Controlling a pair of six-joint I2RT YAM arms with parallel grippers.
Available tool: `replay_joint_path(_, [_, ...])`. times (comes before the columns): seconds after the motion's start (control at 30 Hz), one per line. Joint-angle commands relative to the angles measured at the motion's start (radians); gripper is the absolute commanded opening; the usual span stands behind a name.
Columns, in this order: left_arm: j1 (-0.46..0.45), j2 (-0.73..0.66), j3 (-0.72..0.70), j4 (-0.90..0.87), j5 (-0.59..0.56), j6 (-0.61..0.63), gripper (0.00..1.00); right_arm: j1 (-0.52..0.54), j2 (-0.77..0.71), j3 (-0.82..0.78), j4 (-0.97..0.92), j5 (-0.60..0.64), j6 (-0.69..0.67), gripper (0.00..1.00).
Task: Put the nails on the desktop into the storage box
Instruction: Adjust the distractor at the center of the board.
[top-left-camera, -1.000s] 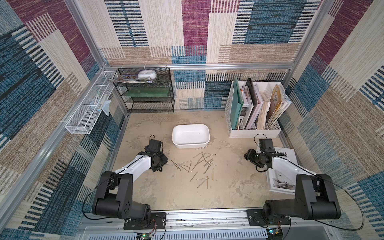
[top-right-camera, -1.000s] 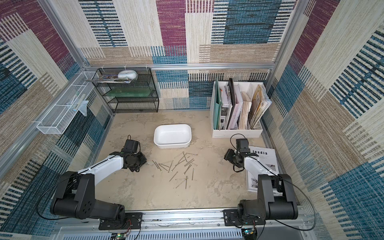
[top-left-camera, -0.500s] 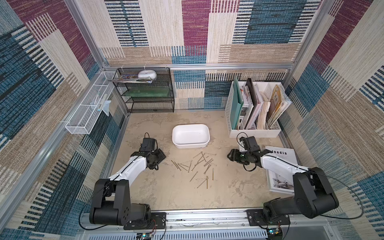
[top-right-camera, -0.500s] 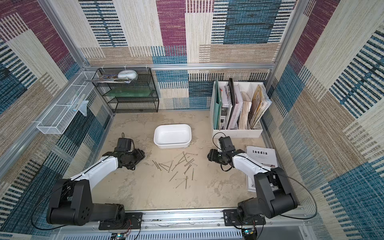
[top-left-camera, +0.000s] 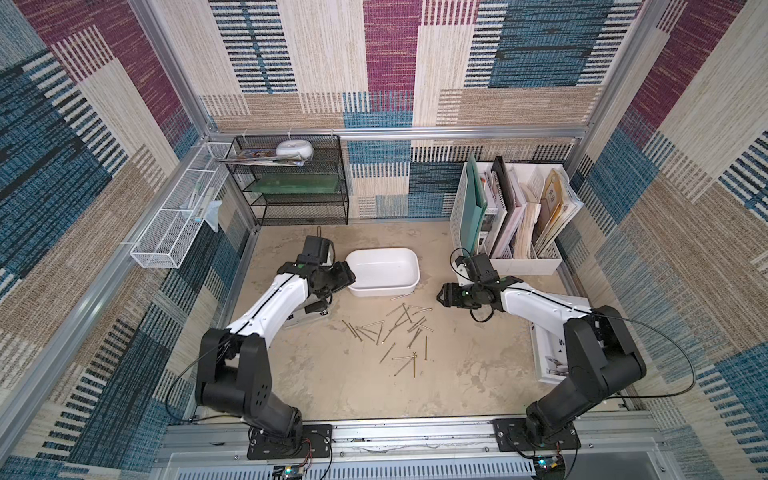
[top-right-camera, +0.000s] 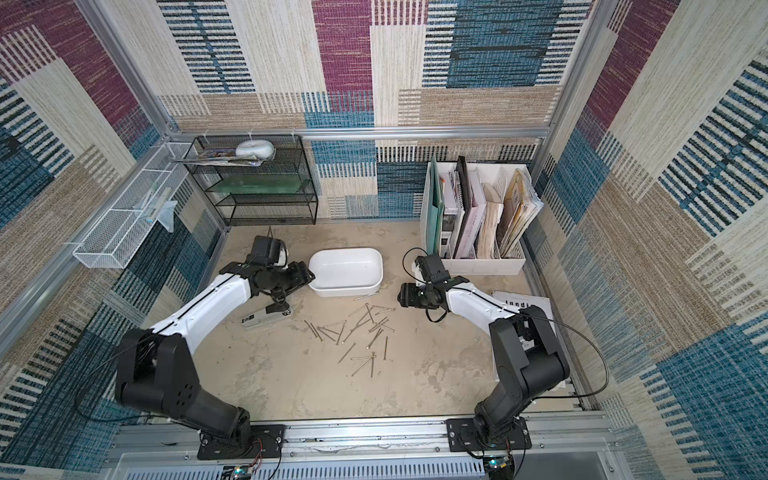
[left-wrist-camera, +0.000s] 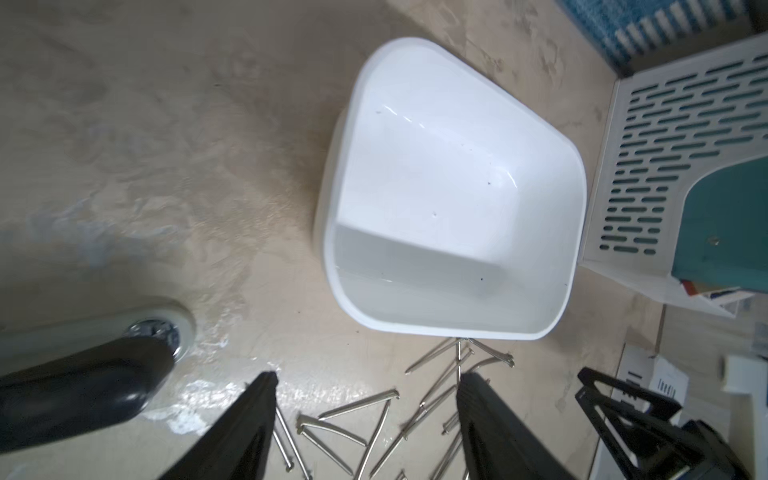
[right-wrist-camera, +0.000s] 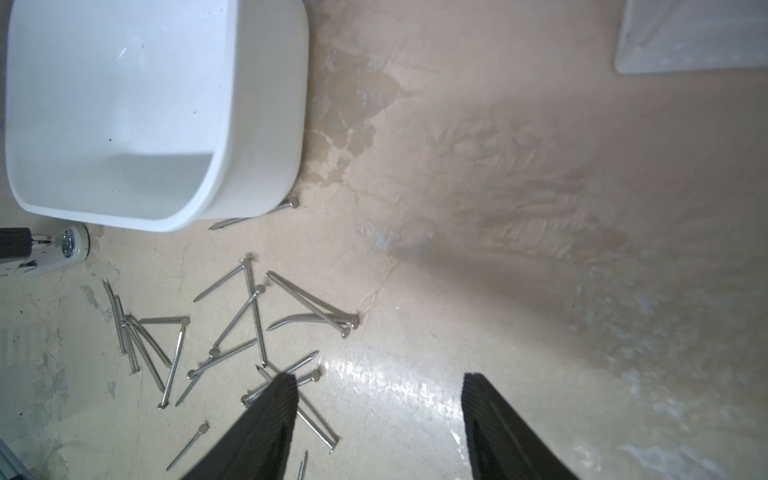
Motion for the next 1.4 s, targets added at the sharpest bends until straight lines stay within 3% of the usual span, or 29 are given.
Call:
replay_joint_path(0.0, [-0.007,0.114,0.116,-0.113,-0.027,0.125,0.72,0.002,0.030,0.039,-0.057,0.038,-0.043,0.69])
replay_joint_path(0.23, [-0.009,0.273,0.266,-0.178,-0.099,0.194,0.66,0.008,0.056,0.045,-0.038,0.033,-0.041,0.68])
replay_joint_path(0.57, [-0.010,0.410,0.328,-0.176,-0.130,0.233,0.60,0.014,0.063,0.040,-0.036,0.043,-0.047,0.68])
replay_joint_path(0.63, [-0.011,0.429,0.350,-0.176,-0.138,0.238,0.55,0.017,0.060,0.037,-0.036,0.047,-0.047,0.67])
replay_joint_path(0.73, [-0.012,0.444,0.385,-0.189,-0.180,0.259,0.33,0.021,0.055,0.033,-0.035,0.053,-0.044,0.67])
replay_joint_path(0.8, [-0.011,0.436,0.398,-0.204,-0.202,0.271,0.17,0.027,0.056,0.031,-0.035,0.054,-0.044,0.67])
replay_joint_path(0.9, [-0.011,0.403,0.406,-0.235,-0.246,0.280,0.03,0.042,0.063,0.036,-0.036,0.061,-0.052,0.67])
replay_joint_path(1.17, [0.001,0.247,0.416,-0.335,-0.398,0.337,0.00,0.080,0.076,0.092,-0.038,0.064,-0.133,0.68])
replay_joint_path(1.27, [0.009,0.187,0.392,-0.344,-0.432,0.349,0.00,0.098,0.106,0.168,-0.072,0.084,-0.188,0.68])
replay_joint_path(1.37, [0.015,0.141,0.346,-0.341,-0.445,0.355,0.00,0.101,0.196,0.309,-0.165,0.081,-0.119,0.67])
